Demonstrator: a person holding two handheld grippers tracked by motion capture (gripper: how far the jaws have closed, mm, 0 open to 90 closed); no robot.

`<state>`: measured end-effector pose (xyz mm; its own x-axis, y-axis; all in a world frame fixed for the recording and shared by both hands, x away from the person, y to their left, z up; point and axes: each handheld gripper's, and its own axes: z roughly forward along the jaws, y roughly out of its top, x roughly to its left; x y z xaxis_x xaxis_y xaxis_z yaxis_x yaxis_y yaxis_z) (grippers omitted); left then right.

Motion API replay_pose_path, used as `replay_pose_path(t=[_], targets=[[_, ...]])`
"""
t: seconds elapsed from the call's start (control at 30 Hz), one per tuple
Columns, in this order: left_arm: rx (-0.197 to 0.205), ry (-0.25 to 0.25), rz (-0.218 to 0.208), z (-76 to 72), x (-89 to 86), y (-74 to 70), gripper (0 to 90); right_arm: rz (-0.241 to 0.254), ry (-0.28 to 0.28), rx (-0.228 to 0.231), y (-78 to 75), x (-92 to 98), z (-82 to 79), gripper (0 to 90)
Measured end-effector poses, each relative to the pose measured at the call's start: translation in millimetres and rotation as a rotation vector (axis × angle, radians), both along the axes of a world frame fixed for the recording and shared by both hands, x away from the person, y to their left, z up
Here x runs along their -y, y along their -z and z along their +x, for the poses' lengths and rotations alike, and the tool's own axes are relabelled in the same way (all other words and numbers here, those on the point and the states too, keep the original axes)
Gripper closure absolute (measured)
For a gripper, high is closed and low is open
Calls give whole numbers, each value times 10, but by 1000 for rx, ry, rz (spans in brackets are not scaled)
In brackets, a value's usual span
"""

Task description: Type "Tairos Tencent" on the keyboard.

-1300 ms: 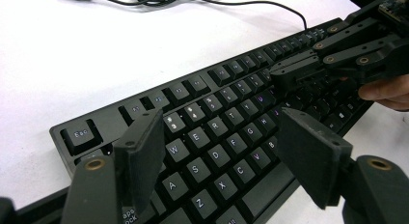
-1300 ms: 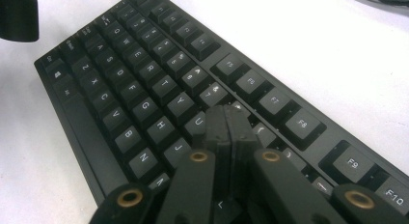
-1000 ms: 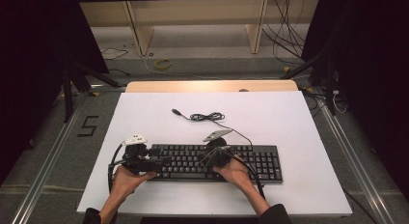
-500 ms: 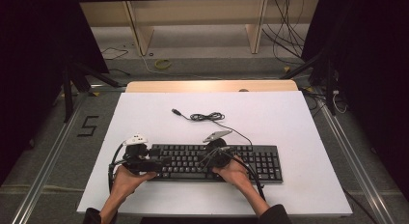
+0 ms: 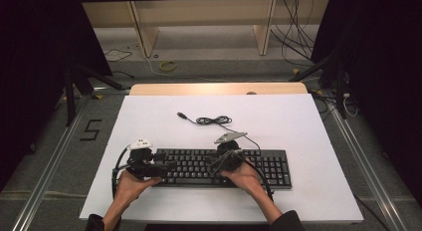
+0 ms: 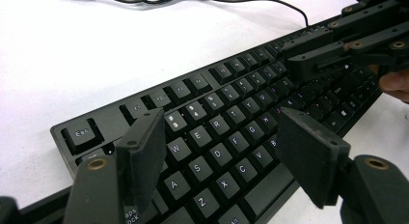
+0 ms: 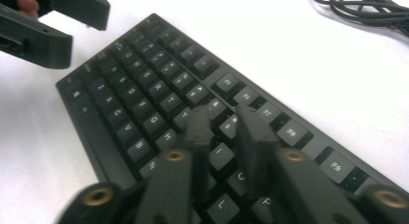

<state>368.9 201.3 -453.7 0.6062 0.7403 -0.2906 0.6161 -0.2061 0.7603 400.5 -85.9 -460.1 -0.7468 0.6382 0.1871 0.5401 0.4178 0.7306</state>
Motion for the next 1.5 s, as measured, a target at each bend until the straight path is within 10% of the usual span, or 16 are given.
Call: replay_pose_path(t=[0.47,1.03,1.5], targets=[[-3,19,2,41,55,10,333,46,1,6,-89,125,-62,430],[-13,41,32,189,189,55,357,65,31,21,-123,314,-137,357],[-29,83,126,279,319,125,646,76,26,28,-144,340,-180,341]])
